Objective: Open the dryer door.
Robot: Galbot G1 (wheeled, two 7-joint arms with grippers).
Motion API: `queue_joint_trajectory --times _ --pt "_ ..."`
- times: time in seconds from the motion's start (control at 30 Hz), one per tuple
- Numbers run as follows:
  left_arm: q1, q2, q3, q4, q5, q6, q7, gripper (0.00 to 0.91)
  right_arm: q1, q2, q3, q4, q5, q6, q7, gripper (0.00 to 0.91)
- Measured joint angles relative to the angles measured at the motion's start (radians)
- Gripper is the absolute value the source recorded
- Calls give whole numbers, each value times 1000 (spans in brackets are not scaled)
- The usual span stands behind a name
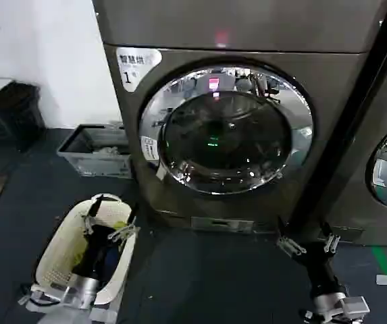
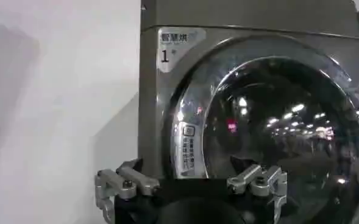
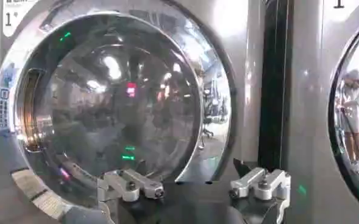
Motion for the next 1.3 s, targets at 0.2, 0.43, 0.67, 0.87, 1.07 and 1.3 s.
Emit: queue_joint_trajectory --times 0.2,0.43,0.67,0.87,1.07,1.3 --pt "-7 -1 6 -20 17 63 5 907 70 -63 3 -13 82 -69 -72 907" --pt "-6 8 10 -49 8 99 17 907 195 -198 -50 -91 141 -86 -97 907" --pt "-2 4 25 -59 -3 109 33 907 345 -361 -151 -188 227 -100 -105 907" --pt "-8 -9 26 -60 -12 120 33 907 496 -437 -312 -276 228 -117 -100 907" --pt "-1 -21 18 -61 -14 118 34 907 682 -430 -487 -374 220 -126 -96 907" --pt "4 -22 3 -65 -15 118 39 907 818 -402 -617 -470 211 -129 -95 907"
